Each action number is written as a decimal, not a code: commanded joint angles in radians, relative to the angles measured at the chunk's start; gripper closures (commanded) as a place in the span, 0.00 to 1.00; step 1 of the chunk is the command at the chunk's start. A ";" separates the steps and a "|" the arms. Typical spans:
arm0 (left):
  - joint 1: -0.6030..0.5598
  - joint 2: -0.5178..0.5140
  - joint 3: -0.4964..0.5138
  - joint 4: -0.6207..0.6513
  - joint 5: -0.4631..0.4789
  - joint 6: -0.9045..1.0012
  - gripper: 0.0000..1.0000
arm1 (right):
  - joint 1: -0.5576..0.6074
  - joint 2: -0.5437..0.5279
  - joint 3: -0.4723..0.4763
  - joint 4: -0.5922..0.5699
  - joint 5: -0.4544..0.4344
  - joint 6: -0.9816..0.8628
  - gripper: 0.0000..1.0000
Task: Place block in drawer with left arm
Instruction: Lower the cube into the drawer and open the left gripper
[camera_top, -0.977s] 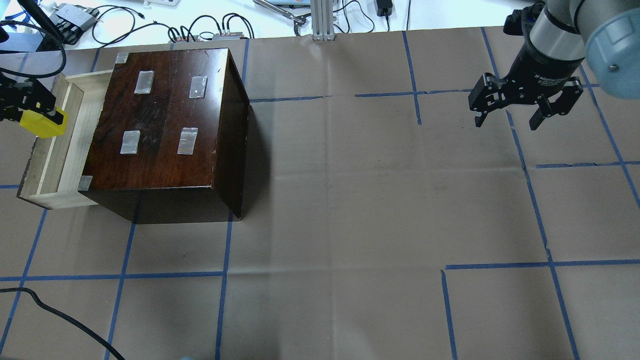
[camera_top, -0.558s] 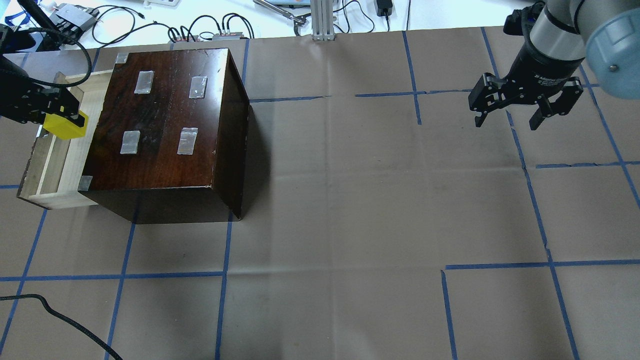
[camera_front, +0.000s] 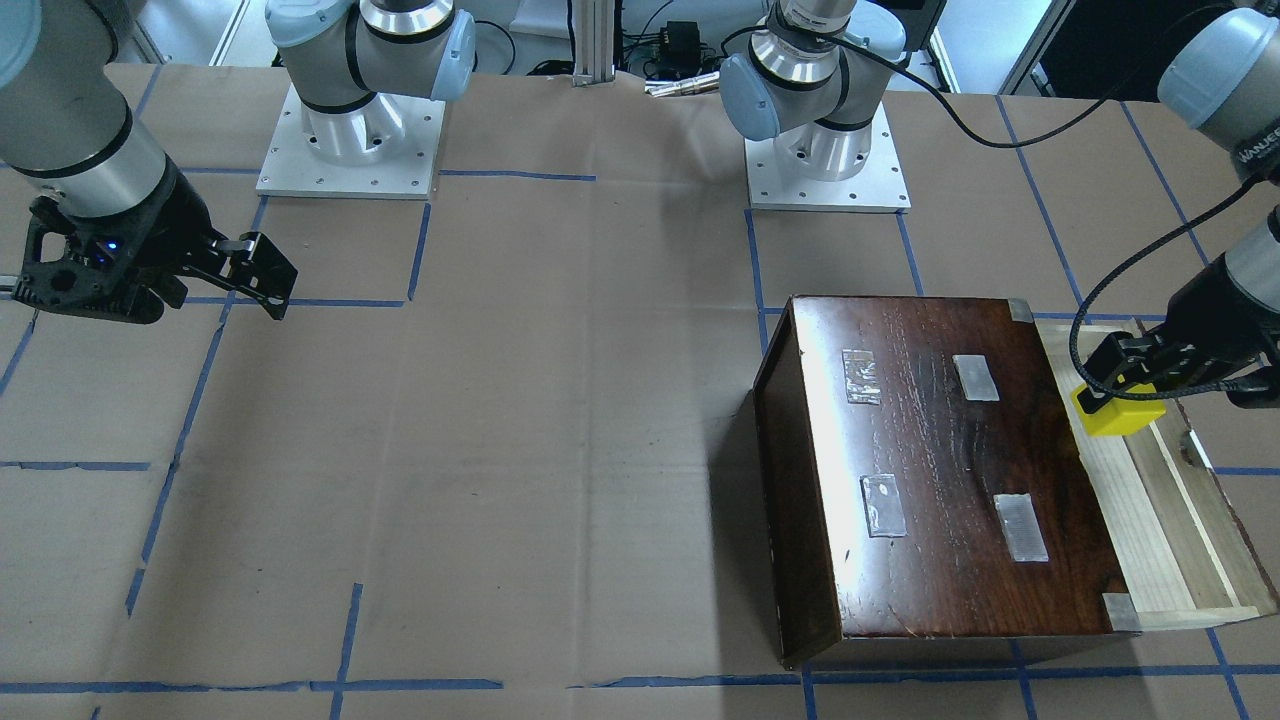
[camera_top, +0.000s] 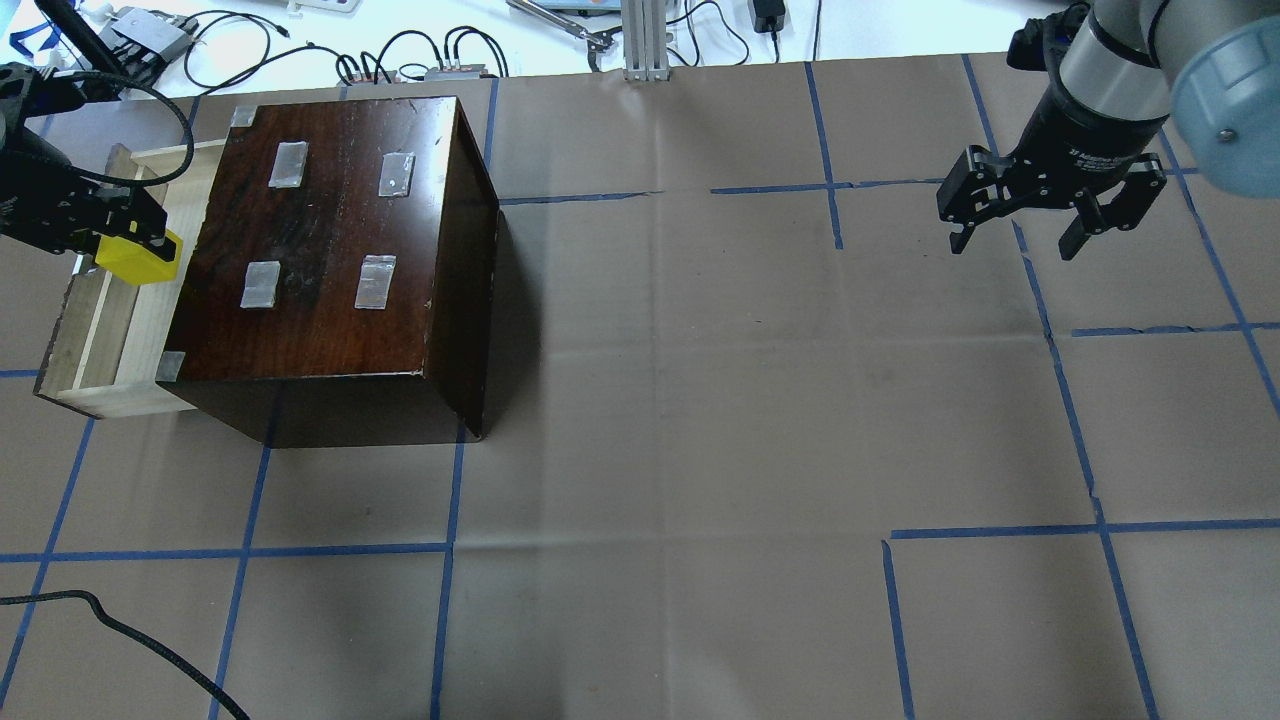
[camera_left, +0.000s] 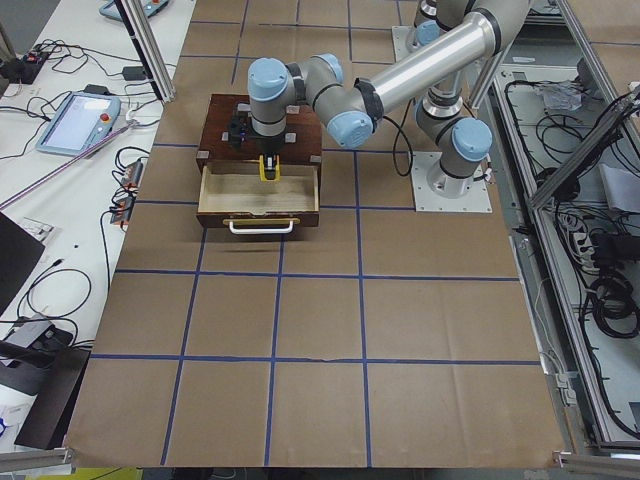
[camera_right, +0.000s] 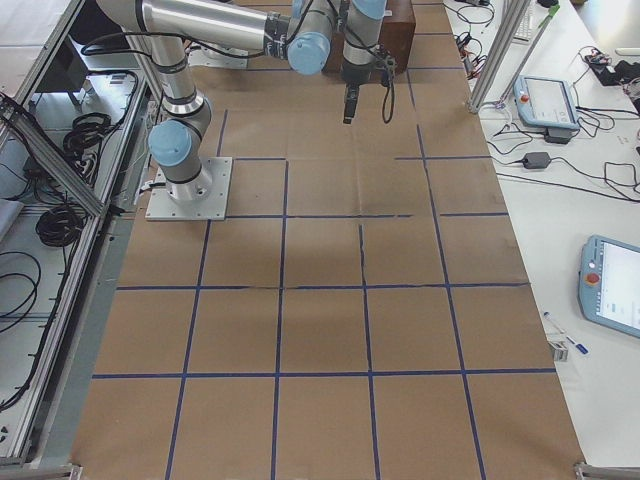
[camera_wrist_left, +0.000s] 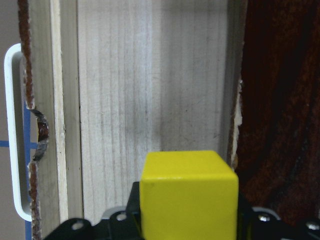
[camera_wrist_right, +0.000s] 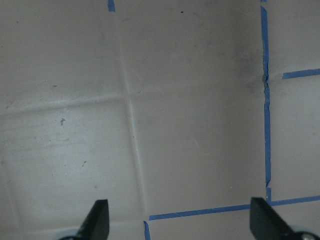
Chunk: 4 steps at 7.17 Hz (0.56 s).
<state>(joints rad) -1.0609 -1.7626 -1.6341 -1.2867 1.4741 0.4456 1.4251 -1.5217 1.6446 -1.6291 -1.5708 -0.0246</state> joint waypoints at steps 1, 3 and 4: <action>0.002 -0.023 -0.009 0.033 0.003 -0.002 0.72 | 0.000 0.000 0.001 0.000 0.000 0.000 0.00; 0.004 -0.028 -0.010 0.038 0.003 -0.002 0.71 | 0.000 0.000 0.001 0.000 0.000 0.000 0.00; 0.004 -0.029 -0.010 0.038 0.003 -0.004 0.67 | 0.000 0.000 0.001 0.000 0.000 0.000 0.00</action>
<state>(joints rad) -1.0575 -1.7895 -1.6437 -1.2502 1.4772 0.4430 1.4251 -1.5217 1.6458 -1.6291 -1.5708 -0.0245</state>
